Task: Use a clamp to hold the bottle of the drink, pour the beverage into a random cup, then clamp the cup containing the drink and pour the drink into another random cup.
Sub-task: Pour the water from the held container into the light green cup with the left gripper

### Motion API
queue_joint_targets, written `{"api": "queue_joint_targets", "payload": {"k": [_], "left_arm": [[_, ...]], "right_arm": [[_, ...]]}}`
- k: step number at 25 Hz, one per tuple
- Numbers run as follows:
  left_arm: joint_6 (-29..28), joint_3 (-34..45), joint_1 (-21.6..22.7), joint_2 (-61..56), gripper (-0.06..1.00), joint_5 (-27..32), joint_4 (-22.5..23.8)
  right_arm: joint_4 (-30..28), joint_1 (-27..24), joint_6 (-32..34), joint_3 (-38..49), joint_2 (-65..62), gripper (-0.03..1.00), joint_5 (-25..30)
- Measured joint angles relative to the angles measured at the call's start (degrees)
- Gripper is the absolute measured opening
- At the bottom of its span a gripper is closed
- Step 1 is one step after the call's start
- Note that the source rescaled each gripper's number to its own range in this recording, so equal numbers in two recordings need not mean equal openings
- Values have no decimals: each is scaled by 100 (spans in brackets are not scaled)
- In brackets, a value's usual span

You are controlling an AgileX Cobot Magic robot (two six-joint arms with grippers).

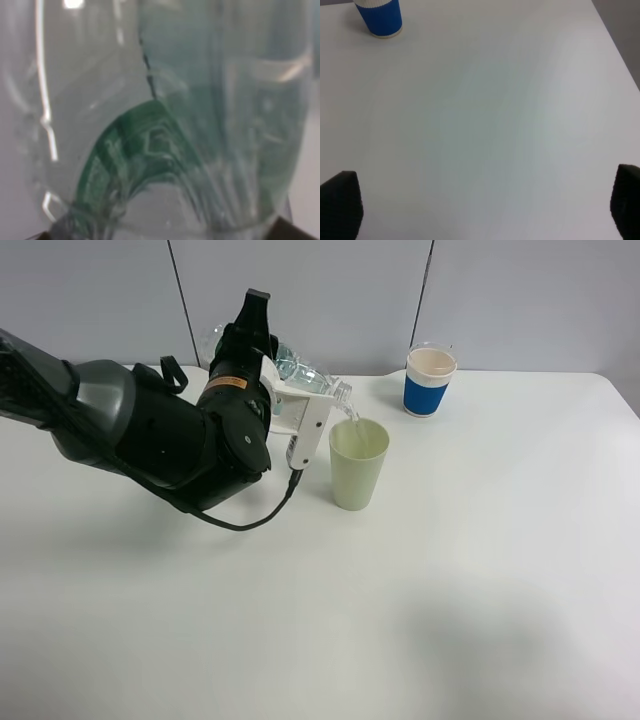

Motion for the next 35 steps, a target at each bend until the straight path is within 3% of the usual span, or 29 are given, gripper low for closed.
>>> {"api": "queue_joint_targets", "payload": {"k": [16,26,35], "left_arm": [[270,0,0,0,0,-42,2],[774,0,0,0,0,-42,13],[787,0,0,0,0,-87,352]], "right_arm": [[0,0,0,0,0,100,0],[0,0,0,0,0,100,0],[0,0,0,0,0,100,0]]}}
